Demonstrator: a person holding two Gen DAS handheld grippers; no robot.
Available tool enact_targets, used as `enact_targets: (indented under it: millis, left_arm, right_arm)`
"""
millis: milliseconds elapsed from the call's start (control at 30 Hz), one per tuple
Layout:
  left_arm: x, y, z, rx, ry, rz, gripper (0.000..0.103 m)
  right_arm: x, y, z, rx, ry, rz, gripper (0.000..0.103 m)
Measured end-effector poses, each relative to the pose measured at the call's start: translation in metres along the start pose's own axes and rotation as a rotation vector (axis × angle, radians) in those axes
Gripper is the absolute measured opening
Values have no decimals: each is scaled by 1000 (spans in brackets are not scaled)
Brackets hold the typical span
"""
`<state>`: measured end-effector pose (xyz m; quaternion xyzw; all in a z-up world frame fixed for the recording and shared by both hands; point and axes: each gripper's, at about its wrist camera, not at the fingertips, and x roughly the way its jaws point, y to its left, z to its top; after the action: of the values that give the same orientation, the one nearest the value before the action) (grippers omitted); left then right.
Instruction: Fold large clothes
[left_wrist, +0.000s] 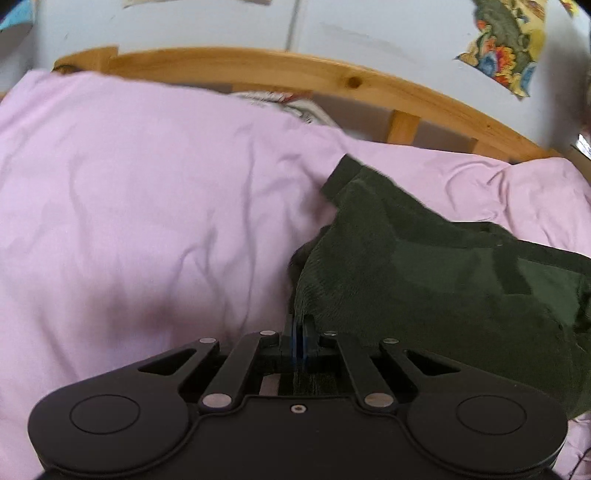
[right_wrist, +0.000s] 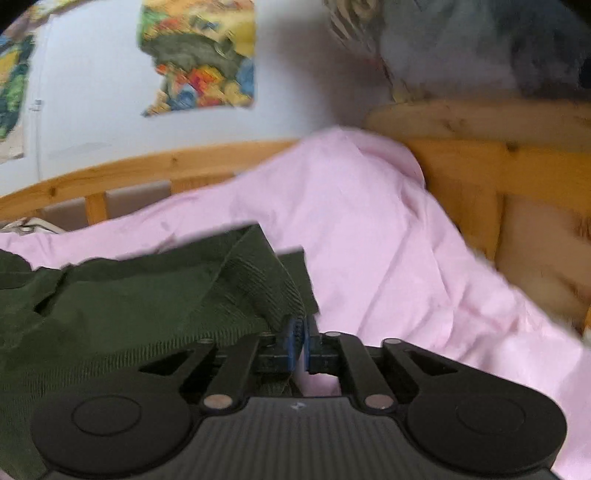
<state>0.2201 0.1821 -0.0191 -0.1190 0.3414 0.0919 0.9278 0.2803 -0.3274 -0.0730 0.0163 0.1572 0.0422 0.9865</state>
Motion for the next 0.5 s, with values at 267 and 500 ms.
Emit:
enact_targets:
  millis: [267, 500]
  left_arm:
    - [-25, 1, 8, -19, -120, -108, 71]
    - [12, -39, 27, 160, -39, 41, 22]
  right_arm:
    - [14, 19, 10, -69, -51, 152, 79]
    - [15, 9, 0, 71, -106, 101, 7]
